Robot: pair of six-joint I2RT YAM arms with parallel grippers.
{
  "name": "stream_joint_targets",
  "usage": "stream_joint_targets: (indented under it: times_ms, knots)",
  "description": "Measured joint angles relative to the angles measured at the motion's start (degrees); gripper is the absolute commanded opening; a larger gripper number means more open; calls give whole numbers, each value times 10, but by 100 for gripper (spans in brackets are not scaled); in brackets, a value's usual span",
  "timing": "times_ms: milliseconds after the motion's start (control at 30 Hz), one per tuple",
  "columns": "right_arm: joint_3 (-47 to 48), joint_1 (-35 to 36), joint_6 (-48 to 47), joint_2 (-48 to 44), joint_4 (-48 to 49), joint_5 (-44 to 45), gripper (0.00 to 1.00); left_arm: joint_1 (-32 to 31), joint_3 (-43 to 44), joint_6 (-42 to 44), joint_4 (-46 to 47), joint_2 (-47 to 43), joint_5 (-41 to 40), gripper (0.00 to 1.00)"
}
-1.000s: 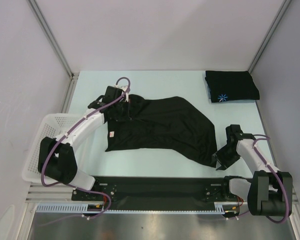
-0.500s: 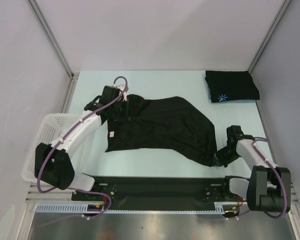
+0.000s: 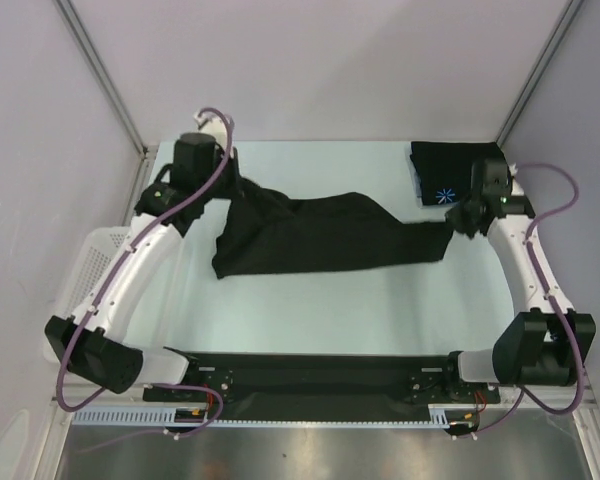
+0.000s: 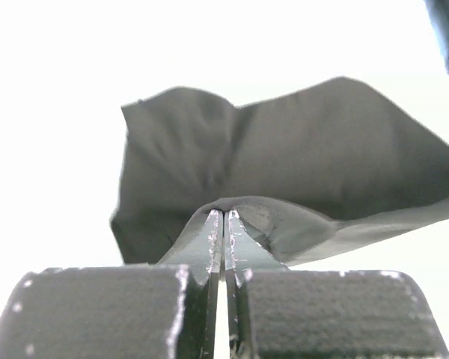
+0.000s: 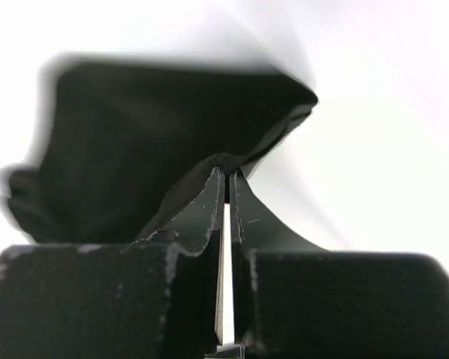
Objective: Fold and stack the t-shirts
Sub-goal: Flatten the tshirt out
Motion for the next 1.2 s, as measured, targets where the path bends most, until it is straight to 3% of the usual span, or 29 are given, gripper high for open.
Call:
stream_joint_targets:
  times_ms: [133,267,467,667,867,1067,1200]
  knots:
    - [144,6,-29,40,28,38,0,0,123,46,17,13,-43,0]
    - [208,13,-56,32,41,61,0,0,200,92,45,14,-59,0]
    - [205,23,-127,-59,88,59,0,-7,187,176,109,-53,-24,0]
    - [181,23,-202,-224,148,30,0,-15,144,235,146,-204,44,0]
    - [183,30,-237,-368,176,-29,0,-15,154,246,170,-362,116,0]
    - [235,47,-239,-389,158,-81,0,-15,249,242,184,-393,166,0]
    - [252,49,-238,-378,137,-90,0,-15,246,247,184,-374,171,0]
